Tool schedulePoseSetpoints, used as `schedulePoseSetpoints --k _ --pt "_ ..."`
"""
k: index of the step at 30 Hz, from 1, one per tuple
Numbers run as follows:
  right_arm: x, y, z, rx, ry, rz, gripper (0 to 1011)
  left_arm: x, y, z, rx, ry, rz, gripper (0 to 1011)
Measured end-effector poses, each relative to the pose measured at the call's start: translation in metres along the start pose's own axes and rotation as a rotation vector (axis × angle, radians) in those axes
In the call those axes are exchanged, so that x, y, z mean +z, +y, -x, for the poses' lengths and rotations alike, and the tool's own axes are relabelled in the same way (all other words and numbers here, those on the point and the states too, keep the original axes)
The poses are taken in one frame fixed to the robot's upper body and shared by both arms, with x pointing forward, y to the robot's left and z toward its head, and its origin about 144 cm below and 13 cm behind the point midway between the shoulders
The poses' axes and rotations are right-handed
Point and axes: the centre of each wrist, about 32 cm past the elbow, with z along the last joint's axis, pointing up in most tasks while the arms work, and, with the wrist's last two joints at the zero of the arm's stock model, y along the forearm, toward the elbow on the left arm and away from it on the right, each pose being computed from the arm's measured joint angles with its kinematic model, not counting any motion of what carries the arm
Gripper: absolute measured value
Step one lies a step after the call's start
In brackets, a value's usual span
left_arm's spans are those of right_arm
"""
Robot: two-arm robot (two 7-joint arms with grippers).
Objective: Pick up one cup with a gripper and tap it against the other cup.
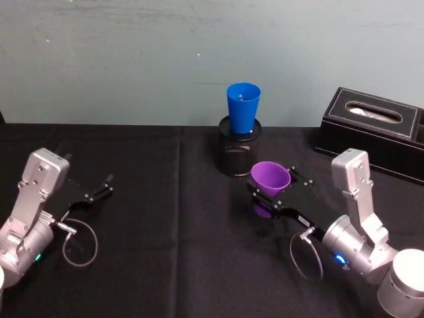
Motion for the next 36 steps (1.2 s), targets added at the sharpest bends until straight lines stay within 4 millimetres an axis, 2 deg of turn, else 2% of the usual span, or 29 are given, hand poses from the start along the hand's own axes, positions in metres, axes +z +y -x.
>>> schedulePoseSetpoints --k 10,36 --pt "-0.009 -0.005 0.012 -0.009 -0.013 0.015 758 0.0 0.0 0.0 0.0 0.0 0.0 1011" --pt "-0.021 -0.011 0.021 -0.018 0.027 0.044 757 0.0 0.0 0.0 0.0 0.0 0.0 1012"
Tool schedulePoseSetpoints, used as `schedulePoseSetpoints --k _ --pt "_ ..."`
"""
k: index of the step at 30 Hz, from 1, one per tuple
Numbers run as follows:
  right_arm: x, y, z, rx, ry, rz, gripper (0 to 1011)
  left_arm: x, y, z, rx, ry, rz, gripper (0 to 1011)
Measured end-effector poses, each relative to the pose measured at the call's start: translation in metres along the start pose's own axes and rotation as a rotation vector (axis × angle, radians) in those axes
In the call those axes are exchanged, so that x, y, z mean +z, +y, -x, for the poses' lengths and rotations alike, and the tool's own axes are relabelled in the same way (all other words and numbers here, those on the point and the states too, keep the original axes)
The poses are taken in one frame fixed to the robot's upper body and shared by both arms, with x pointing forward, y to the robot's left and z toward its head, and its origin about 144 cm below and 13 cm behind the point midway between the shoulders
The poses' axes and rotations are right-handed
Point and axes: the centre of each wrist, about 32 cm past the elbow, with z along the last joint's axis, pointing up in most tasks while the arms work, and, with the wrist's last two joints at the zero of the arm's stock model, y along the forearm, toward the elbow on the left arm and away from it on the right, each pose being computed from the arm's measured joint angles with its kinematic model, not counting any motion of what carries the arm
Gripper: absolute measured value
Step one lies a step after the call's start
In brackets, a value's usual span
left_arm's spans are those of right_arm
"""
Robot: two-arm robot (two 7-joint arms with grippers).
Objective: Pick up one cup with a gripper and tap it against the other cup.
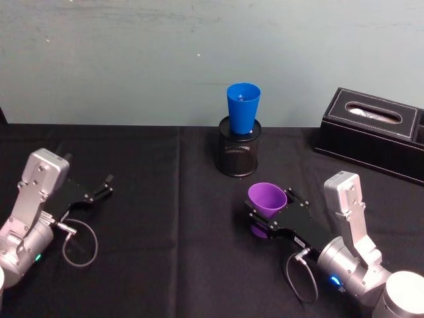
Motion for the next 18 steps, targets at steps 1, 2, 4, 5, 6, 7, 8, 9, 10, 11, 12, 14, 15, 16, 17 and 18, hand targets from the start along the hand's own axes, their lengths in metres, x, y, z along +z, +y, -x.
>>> schedulePoseSetpoints --k 1,2,4,5,6,7,8,9,10,11,12,14,15,16,17,18 --pt "0.0 0.0 0.0 0.0 0.001 0.001 757 0.0 0.0 0.0 0.0 0.0 0.0 1011" --pt "-0.0001 0.0 0.0 0.0 0.001 0.001 758 0.0 0.0 0.0 0.0 0.0 0.0 1011" --pt "-0.0003 0.0 -0.0001 0.004 0.002 0.001 758 0.0 0.0 0.0 0.0 0.0 0.0 1012" --pt "-0.0003 0.0003 -0.0004 0.009 0.0 0.001 758 0.0 0.0 0.0 0.0 0.0 0.0 1011" --pt "-0.0003 0.0003 -0.0005 0.009 0.0 0.0 757 0.0 0.0 0.0 0.0 0.0 0.0 1012" --pt "-0.0003 0.0003 -0.0005 0.009 0.0 0.0 757 0.0 0.0 0.0 0.0 0.0 0.0 1011" --pt "-0.0003 0.0003 -0.0005 0.009 0.0 0.0 758 0.0 0.0 0.0 0.0 0.0 0.0 1011" --pt "-0.0003 0.0003 -0.0006 0.009 0.0 0.0 757 0.0 0.0 0.0 0.0 0.0 0.0 1011" --pt "-0.0003 0.0003 -0.0006 0.009 0.0 0.0 757 0.0 0.0 0.0 0.0 0.0 0.0 1011" --pt "-0.0003 0.0003 -0.0006 0.008 0.0 0.0 758 0.0 0.0 0.0 0.0 0.0 0.0 1011" --pt "-0.0003 0.0003 -0.0006 0.008 0.0 0.0 758 0.0 0.0 0.0 0.0 0.0 0.0 1011" --pt "-0.0003 0.0002 -0.0006 0.008 0.001 0.0 758 0.0 0.0 0.0 0.0 0.0 0.0 1011" --pt "-0.0003 0.0002 -0.0006 0.008 0.001 0.0 757 0.0 0.0 0.0 0.0 0.0 0.0 1011" --pt "-0.0003 0.0002 -0.0007 0.008 0.001 0.0 757 0.0 0.0 0.0 0.0 0.0 0.0 1011" --pt "-0.0004 0.0001 -0.0007 0.008 0.001 0.0 757 0.0 0.0 0.0 0.0 0.0 0.0 1011" --pt "-0.0004 0.0001 -0.0006 0.008 0.001 0.0 758 0.0 0.0 0.0 0.0 0.0 0.0 1011"
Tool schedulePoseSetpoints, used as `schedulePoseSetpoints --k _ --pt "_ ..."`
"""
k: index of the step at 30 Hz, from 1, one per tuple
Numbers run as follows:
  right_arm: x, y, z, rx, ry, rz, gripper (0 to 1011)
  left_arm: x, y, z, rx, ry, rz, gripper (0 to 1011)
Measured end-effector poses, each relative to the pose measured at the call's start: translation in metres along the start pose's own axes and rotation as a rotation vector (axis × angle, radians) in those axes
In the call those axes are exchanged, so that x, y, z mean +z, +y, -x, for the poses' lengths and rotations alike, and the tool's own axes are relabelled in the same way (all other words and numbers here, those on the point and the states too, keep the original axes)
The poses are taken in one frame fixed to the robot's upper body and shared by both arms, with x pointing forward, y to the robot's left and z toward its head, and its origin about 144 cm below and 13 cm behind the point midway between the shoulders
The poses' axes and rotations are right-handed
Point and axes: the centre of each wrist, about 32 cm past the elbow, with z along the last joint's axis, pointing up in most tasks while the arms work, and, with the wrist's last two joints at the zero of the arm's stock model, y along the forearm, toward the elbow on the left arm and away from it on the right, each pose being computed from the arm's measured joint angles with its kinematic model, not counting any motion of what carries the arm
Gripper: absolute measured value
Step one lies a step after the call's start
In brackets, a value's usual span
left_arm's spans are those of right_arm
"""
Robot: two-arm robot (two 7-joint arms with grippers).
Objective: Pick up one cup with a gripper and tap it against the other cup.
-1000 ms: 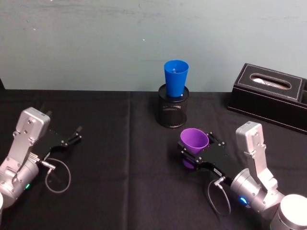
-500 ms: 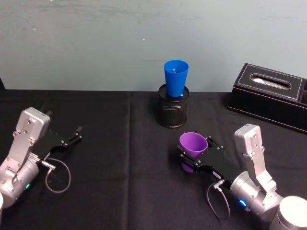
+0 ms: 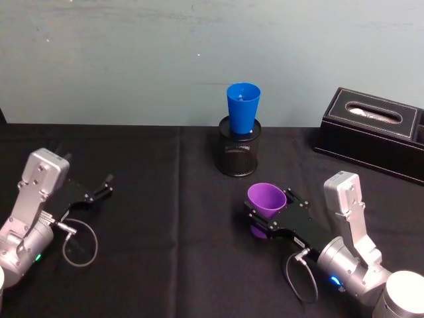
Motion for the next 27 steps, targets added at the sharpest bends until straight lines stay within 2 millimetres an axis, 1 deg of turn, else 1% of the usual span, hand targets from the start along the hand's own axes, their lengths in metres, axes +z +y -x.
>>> schedulePoseSetpoints --k 5,7,8,9,11,14,27 --pt "0.0 -0.0001 0.0 -0.001 0.0 0.0 771 0.0 0.0 0.0 0.0 0.0 0.0 1011" --pt "-0.0001 -0.0002 0.0001 -0.002 0.0 0.0 840 0.0 0.0 0.0 0.0 0.0 0.0 1011" --pt "0.0 -0.0002 0.0001 -0.002 0.0 0.0 840 0.0 0.0 0.0 0.0 0.0 0.0 1011" --pt "0.0 -0.0002 0.0001 -0.002 0.0 0.0 886 0.0 0.0 0.0 0.0 0.0 0.0 1011" --pt "0.0 -0.0002 0.0001 -0.002 0.0 0.0 922 0.0 0.0 0.0 0.0 0.0 0.0 1011" --pt "0.0001 -0.0001 0.0001 -0.002 0.0 0.0 1002 0.0 0.0 0.0 0.0 0.0 0.0 1011" --pt "0.0002 -0.0001 0.0001 -0.003 0.0 0.0 1003 0.0 0.0 0.0 0.0 0.0 0.0 1011"
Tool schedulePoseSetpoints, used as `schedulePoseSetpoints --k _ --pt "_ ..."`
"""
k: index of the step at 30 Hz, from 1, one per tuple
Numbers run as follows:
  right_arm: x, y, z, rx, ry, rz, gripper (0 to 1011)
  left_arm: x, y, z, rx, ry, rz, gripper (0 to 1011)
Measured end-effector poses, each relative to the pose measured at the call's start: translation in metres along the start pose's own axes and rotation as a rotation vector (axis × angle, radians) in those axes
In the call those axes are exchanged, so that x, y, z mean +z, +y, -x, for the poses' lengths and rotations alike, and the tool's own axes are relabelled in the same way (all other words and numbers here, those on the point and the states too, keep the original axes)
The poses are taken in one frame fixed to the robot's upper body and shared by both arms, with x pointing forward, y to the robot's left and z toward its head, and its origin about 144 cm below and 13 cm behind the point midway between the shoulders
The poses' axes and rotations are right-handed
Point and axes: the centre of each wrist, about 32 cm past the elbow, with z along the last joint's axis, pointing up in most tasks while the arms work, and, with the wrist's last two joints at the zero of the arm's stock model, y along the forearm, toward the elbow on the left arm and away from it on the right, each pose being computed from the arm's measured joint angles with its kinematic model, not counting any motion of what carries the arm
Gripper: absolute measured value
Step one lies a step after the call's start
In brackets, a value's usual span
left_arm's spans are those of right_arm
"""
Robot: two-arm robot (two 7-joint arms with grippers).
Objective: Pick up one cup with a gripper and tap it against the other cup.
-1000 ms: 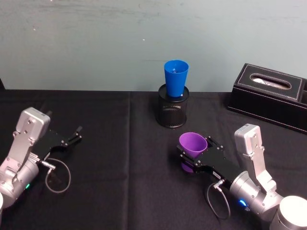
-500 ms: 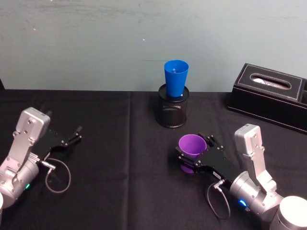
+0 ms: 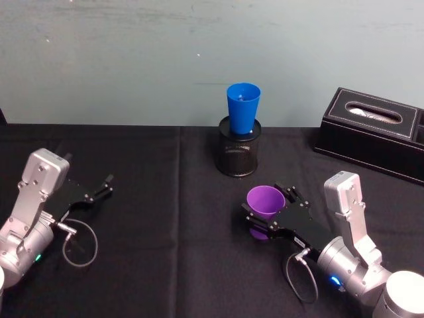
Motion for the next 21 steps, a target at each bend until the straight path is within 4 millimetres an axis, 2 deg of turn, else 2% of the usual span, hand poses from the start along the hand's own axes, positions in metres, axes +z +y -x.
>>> schedulePoseSetpoints --k 21 --pt "0.0086 -0.0016 -0.003 0.014 0.006 -0.051 1003 0.0 0.0 0.0 0.0 0.0 0.0 1011"
